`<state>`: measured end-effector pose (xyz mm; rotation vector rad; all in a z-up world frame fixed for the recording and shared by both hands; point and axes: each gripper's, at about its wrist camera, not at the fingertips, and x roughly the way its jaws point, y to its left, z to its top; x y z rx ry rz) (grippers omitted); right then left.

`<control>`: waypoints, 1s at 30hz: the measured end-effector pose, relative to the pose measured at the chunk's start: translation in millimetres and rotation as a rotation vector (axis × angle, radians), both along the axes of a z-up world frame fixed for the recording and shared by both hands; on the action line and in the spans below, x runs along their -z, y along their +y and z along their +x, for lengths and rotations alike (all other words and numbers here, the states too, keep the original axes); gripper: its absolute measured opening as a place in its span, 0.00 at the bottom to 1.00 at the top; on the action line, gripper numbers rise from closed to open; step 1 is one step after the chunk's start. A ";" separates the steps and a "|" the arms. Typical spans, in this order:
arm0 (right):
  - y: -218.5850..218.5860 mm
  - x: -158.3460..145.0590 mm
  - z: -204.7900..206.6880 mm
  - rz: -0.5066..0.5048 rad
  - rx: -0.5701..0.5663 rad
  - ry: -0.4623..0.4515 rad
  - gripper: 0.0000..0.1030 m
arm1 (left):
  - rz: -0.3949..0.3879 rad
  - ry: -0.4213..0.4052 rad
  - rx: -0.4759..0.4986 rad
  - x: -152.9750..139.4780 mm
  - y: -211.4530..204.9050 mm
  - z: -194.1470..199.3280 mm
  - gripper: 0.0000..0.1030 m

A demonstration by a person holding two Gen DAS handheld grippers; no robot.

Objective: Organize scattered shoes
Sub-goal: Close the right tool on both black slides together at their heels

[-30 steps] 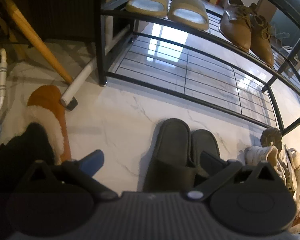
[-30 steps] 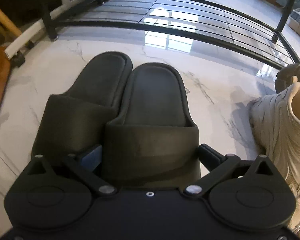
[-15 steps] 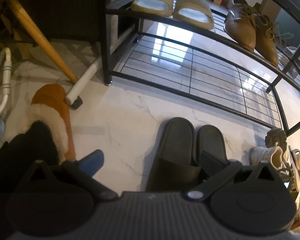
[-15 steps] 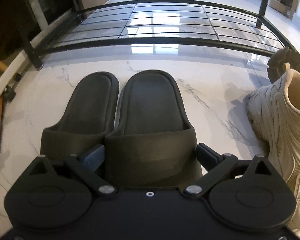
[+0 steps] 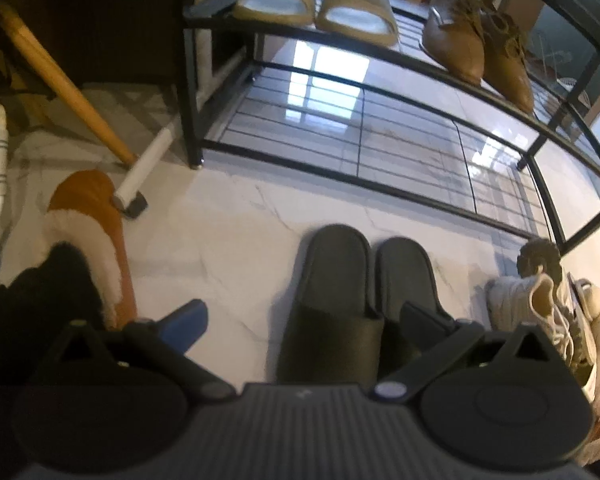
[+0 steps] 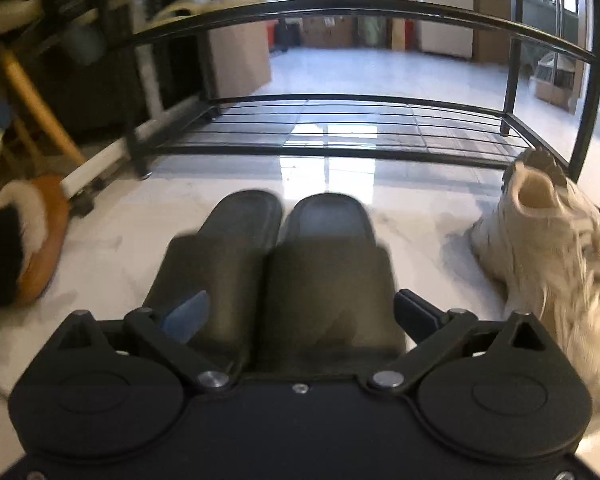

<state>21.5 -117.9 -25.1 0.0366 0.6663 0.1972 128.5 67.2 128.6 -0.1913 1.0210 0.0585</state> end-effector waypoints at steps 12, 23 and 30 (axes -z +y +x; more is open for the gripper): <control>26.5 46.2 -3.0 -0.027 -0.078 -0.094 0.90 | 0.022 0.075 -0.045 15.5 9.5 4.0 0.99; 38.4 63.3 16.3 -0.048 -0.053 -0.112 0.81 | 0.016 0.102 -0.003 20.0 3.2 6.5 0.99; 44.6 60.1 23.5 -0.092 -0.051 -0.114 0.46 | 0.010 0.110 -0.042 23.3 11.9 5.1 0.99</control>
